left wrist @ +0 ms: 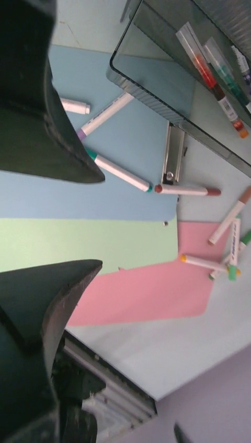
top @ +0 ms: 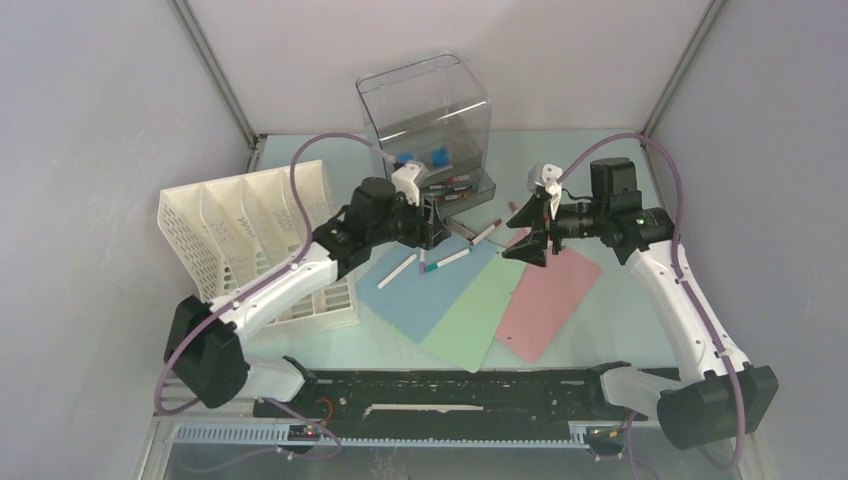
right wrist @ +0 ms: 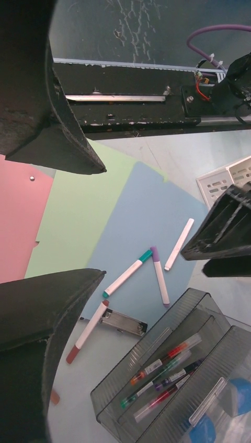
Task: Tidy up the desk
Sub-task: Close the drawer in the storage box.
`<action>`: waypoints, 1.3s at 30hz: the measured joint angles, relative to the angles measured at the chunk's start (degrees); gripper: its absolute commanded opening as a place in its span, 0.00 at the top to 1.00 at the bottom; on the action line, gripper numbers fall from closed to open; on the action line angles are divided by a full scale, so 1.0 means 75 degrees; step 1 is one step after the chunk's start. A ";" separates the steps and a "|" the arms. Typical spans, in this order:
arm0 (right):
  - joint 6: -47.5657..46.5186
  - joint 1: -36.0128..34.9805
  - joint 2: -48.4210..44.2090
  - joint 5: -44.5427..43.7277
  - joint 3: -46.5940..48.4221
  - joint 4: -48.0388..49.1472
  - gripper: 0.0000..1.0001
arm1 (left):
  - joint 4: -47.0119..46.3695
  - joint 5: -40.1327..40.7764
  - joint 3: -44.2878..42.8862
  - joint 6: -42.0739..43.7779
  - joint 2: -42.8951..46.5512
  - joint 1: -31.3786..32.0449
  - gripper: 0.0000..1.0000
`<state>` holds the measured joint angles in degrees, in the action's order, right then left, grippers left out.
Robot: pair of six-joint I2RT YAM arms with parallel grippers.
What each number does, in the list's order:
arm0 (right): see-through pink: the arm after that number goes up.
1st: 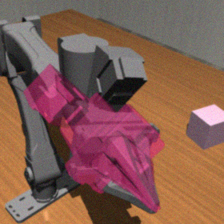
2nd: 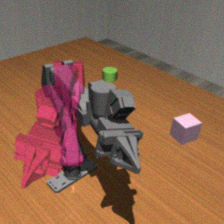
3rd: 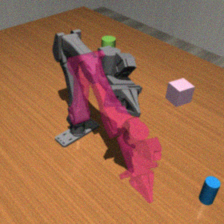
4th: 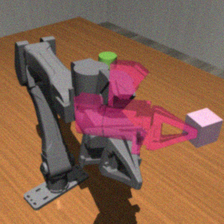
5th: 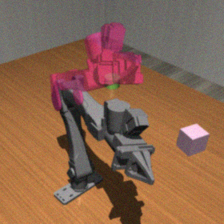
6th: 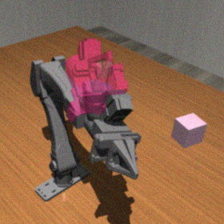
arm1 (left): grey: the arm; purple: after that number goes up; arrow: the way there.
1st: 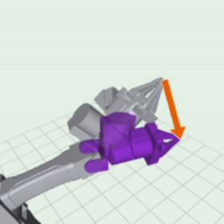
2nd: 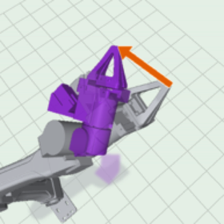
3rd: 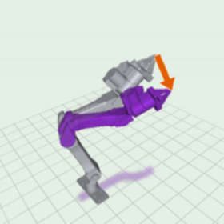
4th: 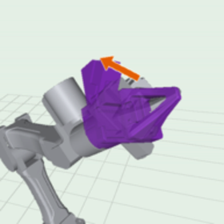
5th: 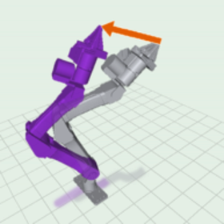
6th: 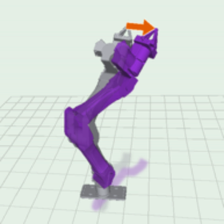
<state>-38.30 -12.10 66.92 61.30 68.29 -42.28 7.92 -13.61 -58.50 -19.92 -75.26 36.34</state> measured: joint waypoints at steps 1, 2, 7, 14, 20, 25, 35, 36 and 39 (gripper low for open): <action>0.0017 -0.0003 0.0000 -0.0020 0.0000 0.0012 0.26 | 0.0093 0.0201 -0.0108 -0.0017 -0.0195 0.0105 0.49; 0.0026 -0.0003 0.0000 -0.0032 0.0000 0.0015 0.26 | 0.0163 0.0361 -0.0184 -0.0038 -0.0341 0.0192 0.53; 0.0041 -0.0003 -0.0009 -0.0125 0.0000 0.0020 0.26 | 0.0411 0.1518 -0.0644 0.0146 -0.1163 0.0772 0.71; 0.0038 -0.0003 -0.0166 -0.0312 0.0000 0.0020 0.26 | 0.0714 0.2876 -0.1510 0.1029 -0.2425 0.1530 0.95; 0.0032 -0.0003 -0.0175 -0.0393 0.0000 0.0017 0.26 | 0.0973 0.3622 -0.2066 0.1810 -0.3162 0.1731 1.00; 0.0029 -0.0003 -0.0175 -0.0446 0.0000 0.0017 0.26 | 0.1221 0.4083 -0.2544 0.2349 -0.3657 0.1746 1.00; 0.0012 -0.0003 -0.0175 -0.0513 0.0000 0.0017 0.26 | 0.1384 0.4753 -0.3142 0.3229 -0.4368 0.1754 1.00; 0.0012 -0.0003 -0.0175 -0.0513 0.0000 0.0017 0.26 | 0.1396 0.4794 -0.3174 0.3287 -0.4406 0.1754 1.00; 0.0009 -0.0003 -0.0175 -0.0519 0.0000 0.0015 0.26 | 0.1428 0.4928 -0.3249 0.3474 -0.4503 0.1757 1.00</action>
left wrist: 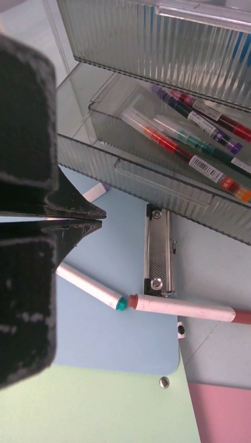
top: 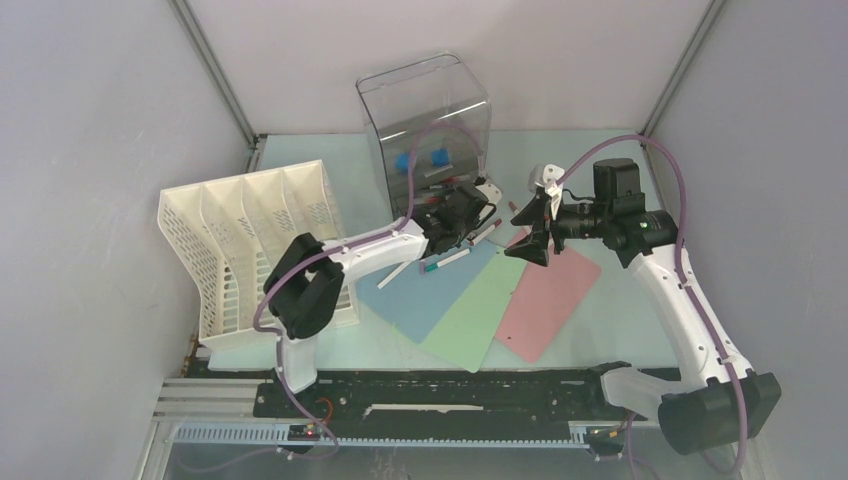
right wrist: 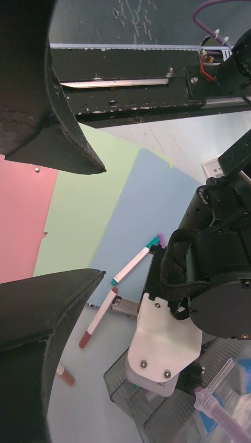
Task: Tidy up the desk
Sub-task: Close the drawer in the storage box.
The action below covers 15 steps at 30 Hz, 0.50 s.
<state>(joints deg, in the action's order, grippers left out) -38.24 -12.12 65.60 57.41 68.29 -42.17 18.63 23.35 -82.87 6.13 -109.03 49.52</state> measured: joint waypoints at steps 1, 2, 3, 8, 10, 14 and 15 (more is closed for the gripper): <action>0.0000 0.0000 0.0000 -0.0009 0.0000 0.0003 0.26 | 0.0003 0.0050 -0.0026 0.0055 -0.0035 0.0000 1.00; 0.0000 0.0000 0.0000 -0.0017 0.0000 0.0003 0.26 | 0.0006 0.0085 -0.0058 0.0093 -0.0073 0.0000 1.00; 0.0000 0.0000 0.0000 -0.0023 0.0000 0.0000 0.26 | 0.0003 0.0114 -0.0082 0.0140 -0.0117 0.0000 1.00; -0.0003 0.0003 0.0000 -0.0047 0.0000 0.0000 0.27 | 0.0006 0.0303 -0.0187 0.0294 -0.0382 0.0000 1.00; -0.0003 0.0003 0.0000 -0.0047 0.0000 0.0000 0.26 | 0.0023 0.0425 -0.0239 0.0393 -0.0519 0.0006 1.00; -0.0003 0.0006 0.0000 -0.0047 0.0000 0.0000 0.26 | 0.0055 0.0673 -0.0414 0.0487 -0.0755 0.0009 1.00; -0.0003 0.0006 0.0000 -0.0047 0.0000 0.0000 0.26 | 0.0050 0.0746 -0.0469 0.0527 -0.0816 0.0009 1.00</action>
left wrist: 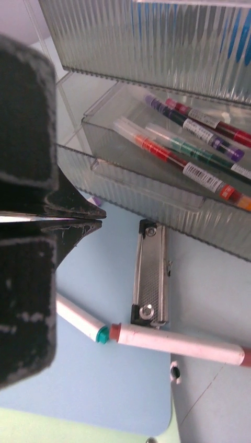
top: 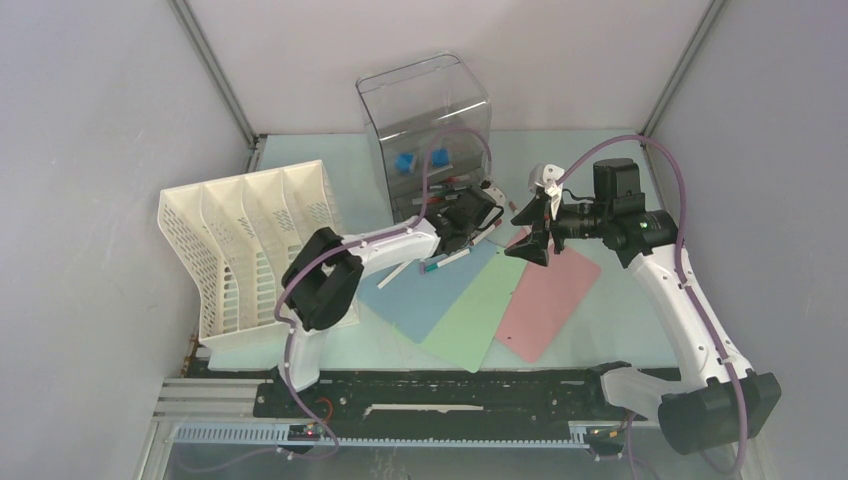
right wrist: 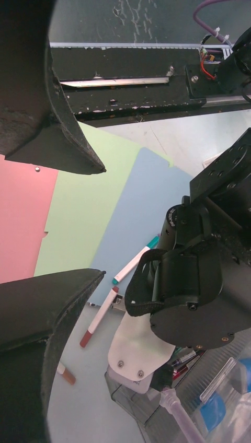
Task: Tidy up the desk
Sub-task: Close the drawer in the storage box.
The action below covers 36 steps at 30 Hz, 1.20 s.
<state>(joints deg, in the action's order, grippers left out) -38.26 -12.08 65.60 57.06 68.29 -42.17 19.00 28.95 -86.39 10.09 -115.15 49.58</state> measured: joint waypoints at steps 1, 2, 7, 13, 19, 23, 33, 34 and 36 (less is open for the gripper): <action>-0.0003 0.0000 0.0000 0.0000 0.0000 0.0000 0.26 | -0.0003 0.0082 -0.0047 0.0017 -0.0047 0.0003 1.00; -0.0003 0.0000 0.0000 0.0000 0.0000 0.0000 0.26 | -0.0015 0.0198 -0.0108 0.0064 -0.0105 0.0003 1.00; -0.0012 0.0015 0.0000 0.0000 0.0000 0.0000 0.26 | -0.0076 0.0769 -0.0338 0.0146 -0.0388 0.0000 1.00; -0.0026 0.0044 0.0000 0.0000 0.0000 0.0000 0.26 | -0.0140 0.1413 -0.0664 0.0300 -0.0799 -0.0111 0.72; -0.0029 0.0050 0.0000 0.0003 0.0000 0.0000 0.26 | -0.0230 0.1807 -0.1037 0.0495 -0.1061 -0.0382 0.35; -0.0029 0.0064 0.0000 0.0000 0.0000 0.0000 0.26 | -0.0286 0.1985 -0.1282 0.0554 -0.1128 -0.0583 0.26; -0.0032 0.0102 0.0000 0.0003 0.0000 -0.0003 0.26 | -0.0166 0.1687 -0.1227 0.0417 -0.0810 -0.0621 0.15; -0.0032 0.0102 0.0000 0.0003 0.0000 0.0000 0.26 | -0.0154 0.1597 -0.1163 0.0361 -0.0691 -0.0618 0.15; -0.0032 0.0108 0.0000 0.0000 0.0000 -0.0003 0.26 | -0.0105 0.1306 -0.0970 0.0189 -0.0326 -0.0612 0.14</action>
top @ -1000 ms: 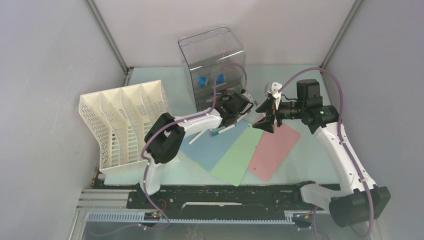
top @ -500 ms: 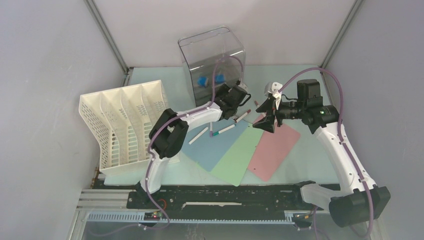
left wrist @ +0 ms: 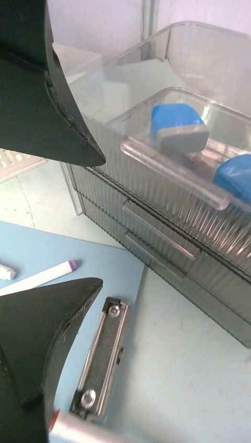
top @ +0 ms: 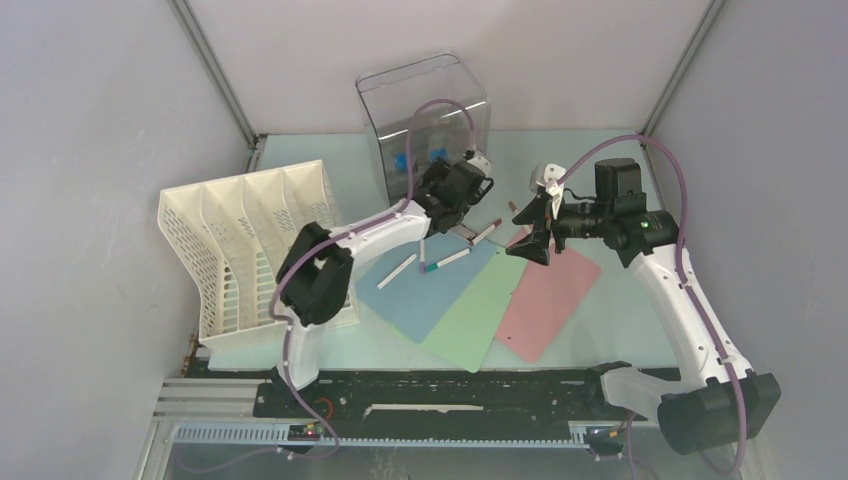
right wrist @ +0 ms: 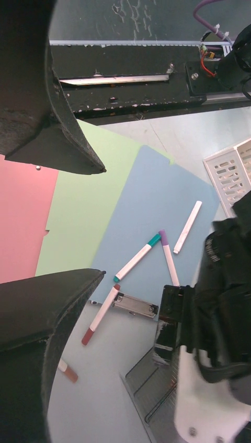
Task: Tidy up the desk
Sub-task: Close the drawer in the storage box.
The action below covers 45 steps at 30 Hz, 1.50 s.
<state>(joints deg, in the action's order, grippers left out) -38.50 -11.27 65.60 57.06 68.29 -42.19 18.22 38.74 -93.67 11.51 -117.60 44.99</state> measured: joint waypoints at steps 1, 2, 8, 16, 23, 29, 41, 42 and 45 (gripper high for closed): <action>0.0000 0.0000 0.0000 0.0003 0.0000 0.0000 0.26 | 0.0035 -0.0146 0.0082 -0.0087 0.0195 0.0006 0.14; 0.0000 0.0000 0.0000 0.0003 0.0000 0.0000 0.26 | 0.0044 -0.0303 0.0157 -0.0166 0.0361 0.0006 0.14; -0.0006 0.0009 0.0000 0.0003 0.0000 0.0003 0.26 | 0.0035 -0.1486 0.0629 -0.0729 0.1384 0.0006 0.14; -0.0023 0.0050 -0.0003 0.0006 0.0000 0.0000 0.26 | -0.0041 -0.2448 0.1099 -0.1247 0.1565 0.0003 0.20; -0.0023 0.0055 -0.0003 0.0009 0.0000 0.0000 0.26 | -0.0146 -0.1798 0.1046 -0.1128 0.1043 0.0052 0.47; -0.0026 0.0061 -0.0003 0.0006 0.0000 0.0000 0.26 | -0.0300 -0.0329 0.0717 -0.0283 -0.0050 0.0265 0.54; -0.0029 0.0242 -0.0020 0.0009 0.0000 -0.0003 0.26 | -0.0539 0.0918 -0.0391 0.1387 -0.1285 0.0446 0.54; -0.0029 0.0256 -0.0035 0.0009 0.0000 -0.0003 0.26 | -0.0562 0.1011 -0.0484 0.1536 -0.1364 0.0440 0.54; -0.0029 0.0289 -0.0076 0.0012 0.0000 0.0000 0.26 | -0.0667 0.1218 -0.0670 0.1938 -0.1600 0.0434 0.54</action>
<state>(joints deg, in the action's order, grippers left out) -38.72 -9.10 65.04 57.14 68.29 -42.19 13.21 47.88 -98.70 26.04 -129.60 48.25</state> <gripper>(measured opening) 0.739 0.458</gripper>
